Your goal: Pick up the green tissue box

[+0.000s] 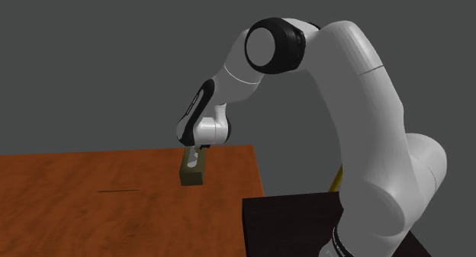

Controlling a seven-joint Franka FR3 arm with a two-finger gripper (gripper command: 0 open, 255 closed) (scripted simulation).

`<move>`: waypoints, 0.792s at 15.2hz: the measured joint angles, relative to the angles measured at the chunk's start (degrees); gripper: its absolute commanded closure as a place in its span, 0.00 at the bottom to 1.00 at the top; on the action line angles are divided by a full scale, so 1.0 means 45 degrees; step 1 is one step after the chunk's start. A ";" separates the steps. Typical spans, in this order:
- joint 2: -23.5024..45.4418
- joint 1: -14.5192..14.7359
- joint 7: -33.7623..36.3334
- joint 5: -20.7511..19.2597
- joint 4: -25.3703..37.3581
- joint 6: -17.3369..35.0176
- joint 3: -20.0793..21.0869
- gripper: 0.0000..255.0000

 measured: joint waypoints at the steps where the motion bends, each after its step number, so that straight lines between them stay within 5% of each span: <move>1: 0.0162 -0.0048 -0.0020 -0.0023 0.0045 0.0122 0.0058 0.00; 4: 0.0685 -0.0090 -0.0048 -0.0085 0.0291 0.0404 0.0152 0.00; 5: 0.0738 -0.0125 -0.0060 -0.0102 0.0310 0.0437 0.0178 1.00; 12: 0.0746 -0.0142 -0.0068 -0.0111 0.0355 0.0488 0.0170 1.00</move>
